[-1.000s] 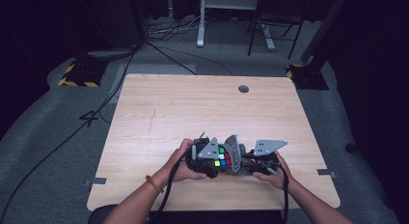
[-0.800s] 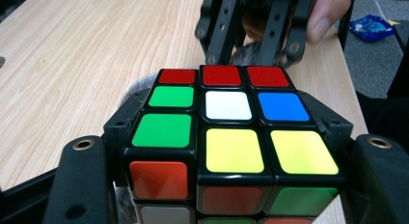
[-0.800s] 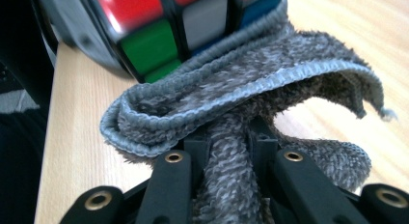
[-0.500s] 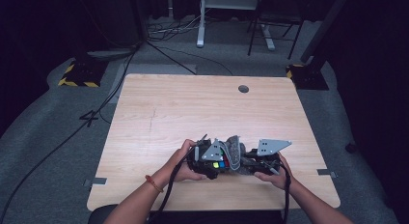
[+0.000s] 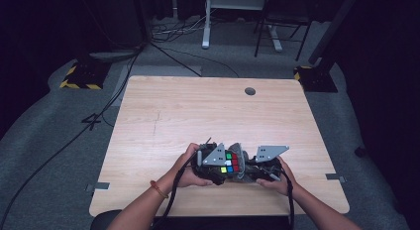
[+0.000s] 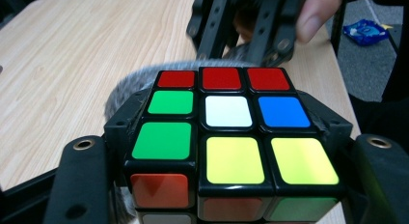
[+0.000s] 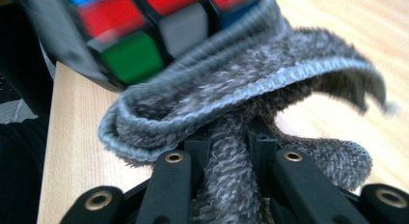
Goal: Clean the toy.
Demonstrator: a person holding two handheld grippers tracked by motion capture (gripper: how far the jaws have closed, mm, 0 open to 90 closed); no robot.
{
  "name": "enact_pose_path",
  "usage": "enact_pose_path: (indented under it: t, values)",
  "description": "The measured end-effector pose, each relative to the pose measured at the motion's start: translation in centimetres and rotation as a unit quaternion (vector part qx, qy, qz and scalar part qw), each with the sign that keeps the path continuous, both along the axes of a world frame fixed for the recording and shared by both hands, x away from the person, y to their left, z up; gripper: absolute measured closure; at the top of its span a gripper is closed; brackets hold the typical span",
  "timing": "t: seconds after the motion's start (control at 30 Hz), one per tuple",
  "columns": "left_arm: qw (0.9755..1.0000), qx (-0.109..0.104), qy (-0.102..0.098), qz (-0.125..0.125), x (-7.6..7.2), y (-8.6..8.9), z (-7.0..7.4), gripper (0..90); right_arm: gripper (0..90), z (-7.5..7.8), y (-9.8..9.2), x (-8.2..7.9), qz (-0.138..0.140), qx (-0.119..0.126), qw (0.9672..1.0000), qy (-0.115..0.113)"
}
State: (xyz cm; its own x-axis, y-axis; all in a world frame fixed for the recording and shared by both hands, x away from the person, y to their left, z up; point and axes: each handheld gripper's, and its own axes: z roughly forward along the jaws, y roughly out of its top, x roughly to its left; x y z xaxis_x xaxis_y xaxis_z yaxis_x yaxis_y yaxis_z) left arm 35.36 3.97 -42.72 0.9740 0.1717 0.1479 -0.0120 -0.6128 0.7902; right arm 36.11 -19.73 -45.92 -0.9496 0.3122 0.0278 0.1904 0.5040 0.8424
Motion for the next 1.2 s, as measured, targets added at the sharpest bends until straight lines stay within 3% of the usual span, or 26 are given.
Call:
enact_pose_path:
  t: [0.17,0.33,0.43,0.5,0.67,0.77,1.0,1.2]
  values:
    - [0.9995,0.025,0.004,0.021,0.3,-0.2,-0.5,32.8,76.5,0.8,-0.7,-0.1,-0.008,0.026,0.9995,-0.016]
    - [0.9992,0.029,0.009,0.027,0.5,-0.3,-0.7,33.1,76.4,1.5,-1.0,-0.3,-0.007,0.046,0.9985,-0.028]
    - [0.9996,0.015,0.006,0.023,0.4,-0.2,-0.4,33.2,76.4,1.6,-1.1,-0.2,-0.01,0.044,0.9986,-0.028]
    - [0.9997,-0.008,0.004,0.021,0.2,0.1,0.0,33.2,76.4,1.4,-1.0,-0.1,-0.013,0.032,0.9991,-0.025]
    - [0.999,-0.042,-0.004,0.015,-0.1,0.5,0.9,33.3,76.3,0.0,-0.3,0.4,-0.007,-0.002,1.0,0.002]
    - [0.9986,-0.051,-0.002,0.01,-0.1,0.6,1.0,33.2,76.3,-0.6,0.2,0.5,0.006,-0.017,0.9997,0.019]
    - [0.9985,-0.053,0.007,0.011,0.2,0.7,0.7,32.8,76.4,-0.6,-0.2,0.5,0.017,0.02,0.999,0.037]
    - [0.9984,-0.052,0.019,0.017,0.5,0.9,0.5,32.6,76.5,-0.2,-0.9,0.6,0.01,0.042,0.9985,0.033]
